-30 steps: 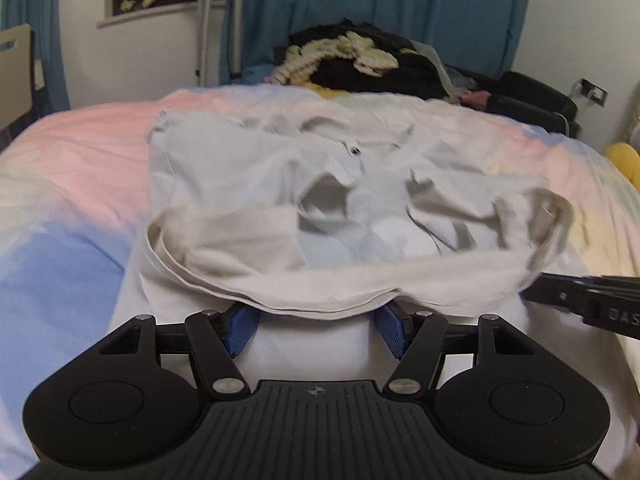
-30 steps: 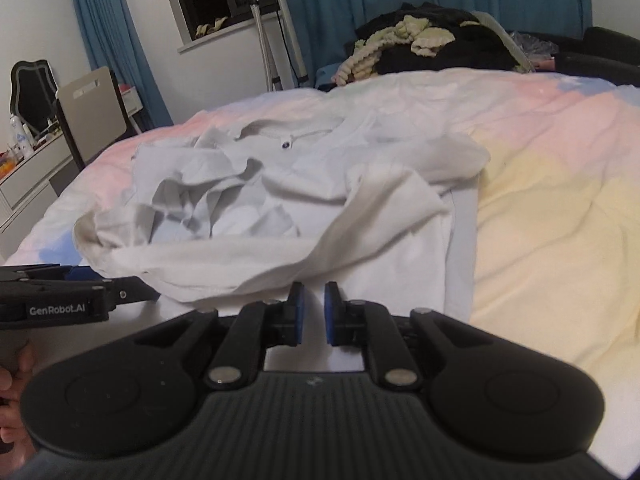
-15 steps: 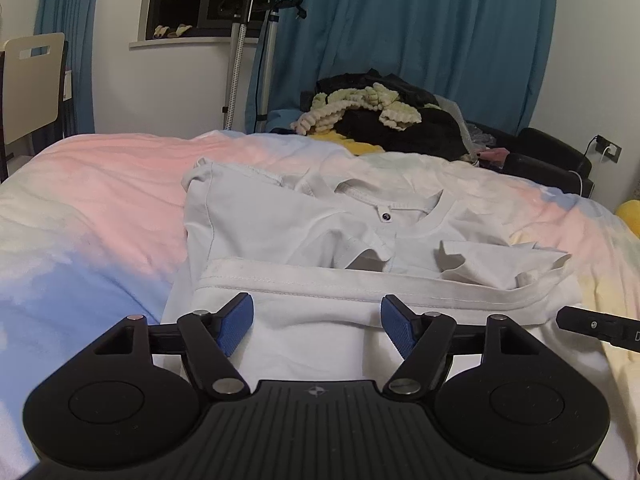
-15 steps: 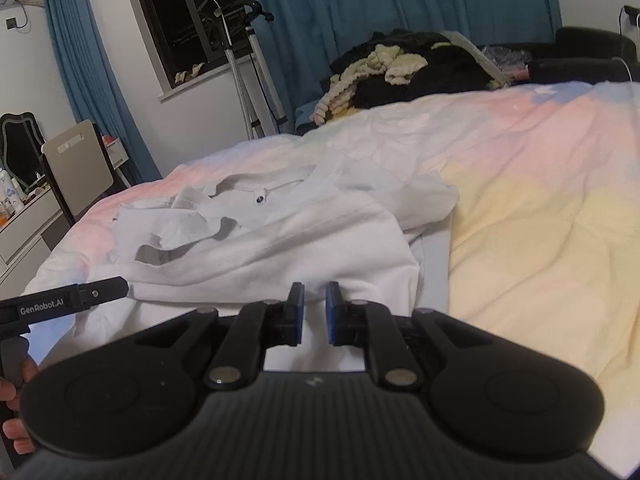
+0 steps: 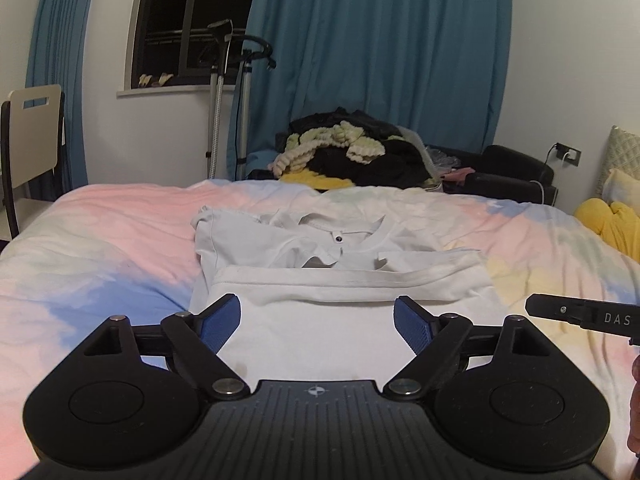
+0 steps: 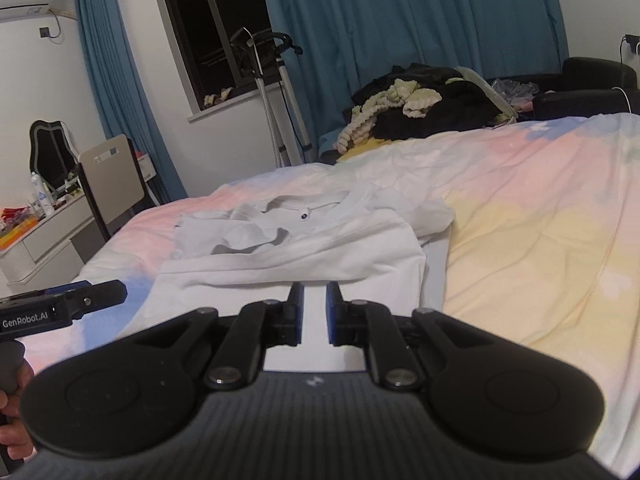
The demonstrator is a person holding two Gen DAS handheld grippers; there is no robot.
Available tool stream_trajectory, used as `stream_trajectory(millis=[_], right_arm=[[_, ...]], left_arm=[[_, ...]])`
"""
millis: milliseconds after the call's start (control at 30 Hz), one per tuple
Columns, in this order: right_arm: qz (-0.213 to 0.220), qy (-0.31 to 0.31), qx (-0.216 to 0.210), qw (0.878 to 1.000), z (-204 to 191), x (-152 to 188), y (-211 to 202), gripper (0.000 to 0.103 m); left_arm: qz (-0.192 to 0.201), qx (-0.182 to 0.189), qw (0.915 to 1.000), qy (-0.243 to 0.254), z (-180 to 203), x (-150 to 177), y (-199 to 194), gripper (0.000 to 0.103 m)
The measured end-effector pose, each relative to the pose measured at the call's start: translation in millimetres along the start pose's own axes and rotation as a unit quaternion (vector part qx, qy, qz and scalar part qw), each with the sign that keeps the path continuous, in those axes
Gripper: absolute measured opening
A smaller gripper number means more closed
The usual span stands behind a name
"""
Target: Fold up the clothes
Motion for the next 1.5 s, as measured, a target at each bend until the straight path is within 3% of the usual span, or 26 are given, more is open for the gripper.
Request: stream_trajectory(millis=[200,367,500,700,767,900,933,967,1233,1333,1500], right_arm=[[0.018,0.008,-0.009,1.0,-6,4,-52,0.014],[0.035,0.016,-0.005,0.999,-16,16,-83,0.028],[0.033,-0.009,-0.001,0.999,-28,24,-83,0.034],[0.026,-0.033,0.011,0.999,-32,27,-64,0.042],[0.029,-0.043,0.014,0.999,-34,28,-62,0.059],[0.041,-0.035,0.017,0.998,-30,27,-63,0.076],[0.045,-0.035,0.02,0.998,-30,27,-63,0.087],[0.049,-0.037,0.024,0.998,-29,27,-63,0.09],[0.045,-0.038,0.046,0.997,-23,29,-59,0.094],[0.04,-0.036,0.051,0.997,-21,30,-59,0.103],[0.036,-0.032,0.053,0.997,-21,31,-58,0.103]], left_arm=[[0.018,0.011,0.9997,0.01,10,2,-54,0.09],[0.025,0.024,0.9994,0.008,10,10,-76,0.092],[0.017,0.028,0.9994,0.007,8,15,-69,0.093],[0.011,0.005,0.9999,0.002,0,18,-59,0.095],[0.014,-0.003,0.9999,0.002,-2,19,-59,0.095],[0.017,-0.005,0.9998,0.006,0,19,-58,0.098],[0.017,-0.006,0.9998,0.01,1,20,-58,0.099],[0.015,-0.007,0.9997,0.015,2,20,-56,0.099],[0.015,0.003,0.9997,0.02,6,24,-54,0.102],[0.017,-0.003,0.9994,0.031,9,27,-55,0.102],[0.009,0.008,0.9991,0.04,13,31,-53,0.103]])
Point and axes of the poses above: each gripper's, at about its wrist camera, not at the fingertips, and y roughly the way its jaws point, z to its right, x to its underside, the point moved 1 cm from there along y, roughly the way its jaws point, and after that the axes turned 4 degrees about z, right-handed, at the moved point
